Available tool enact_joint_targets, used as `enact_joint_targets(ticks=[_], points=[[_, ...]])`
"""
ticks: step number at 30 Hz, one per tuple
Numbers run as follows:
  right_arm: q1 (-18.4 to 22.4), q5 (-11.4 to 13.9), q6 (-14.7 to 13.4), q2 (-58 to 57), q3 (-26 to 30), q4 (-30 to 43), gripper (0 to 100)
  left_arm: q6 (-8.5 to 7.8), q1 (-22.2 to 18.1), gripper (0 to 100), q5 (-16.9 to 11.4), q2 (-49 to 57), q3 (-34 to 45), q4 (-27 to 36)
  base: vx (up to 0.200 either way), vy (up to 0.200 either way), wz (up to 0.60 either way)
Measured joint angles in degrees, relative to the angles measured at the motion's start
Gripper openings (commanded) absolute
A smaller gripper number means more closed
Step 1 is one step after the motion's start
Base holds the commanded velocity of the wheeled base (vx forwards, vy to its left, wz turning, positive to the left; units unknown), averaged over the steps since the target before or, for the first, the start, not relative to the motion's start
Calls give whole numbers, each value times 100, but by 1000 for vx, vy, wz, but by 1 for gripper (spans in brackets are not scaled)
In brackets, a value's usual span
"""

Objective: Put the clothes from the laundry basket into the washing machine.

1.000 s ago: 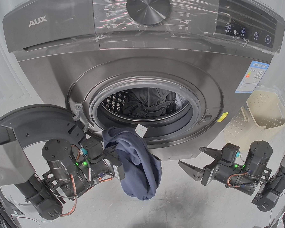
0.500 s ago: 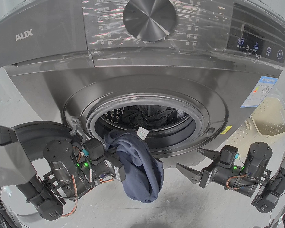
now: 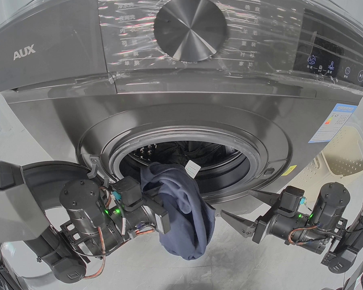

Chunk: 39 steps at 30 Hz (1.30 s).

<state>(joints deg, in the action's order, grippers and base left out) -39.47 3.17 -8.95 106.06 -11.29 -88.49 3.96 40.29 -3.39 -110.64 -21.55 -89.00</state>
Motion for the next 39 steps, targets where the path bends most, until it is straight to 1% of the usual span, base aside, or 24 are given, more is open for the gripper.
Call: enact_joint_targets(ticks=[5, 10, 18, 31, 34, 39], points=[[-51, -17, 9, -121, -20, 2, 100, 2, 256, 0, 5, -212, -254, 11, 0, 0, 0], [-95, -24, 13, -210, -26, 2, 100, 0, 276, 0, 90, -573, -761, 24, 0, 0, 0], [-173, -27, 11, -297, 27, 24, 100, 17, -44, 0, 213, -1201, -1907, 33, 0, 0, 0], [-269, -20, 6, -302, 178, 55, 100, 28, -367, 0, 235, -2315, -3694, 300, 0, 0, 0], [-274, -17, 6, -283, 169, 48, 100, 30, -444, 0, 235, -2511, -4114, 512, 0, 0, 0], [-278, -11, 6, -221, 156, 26, 100, 38, -584, 0, 255, -2739, -4782, 1069, 0, 0, 0]])
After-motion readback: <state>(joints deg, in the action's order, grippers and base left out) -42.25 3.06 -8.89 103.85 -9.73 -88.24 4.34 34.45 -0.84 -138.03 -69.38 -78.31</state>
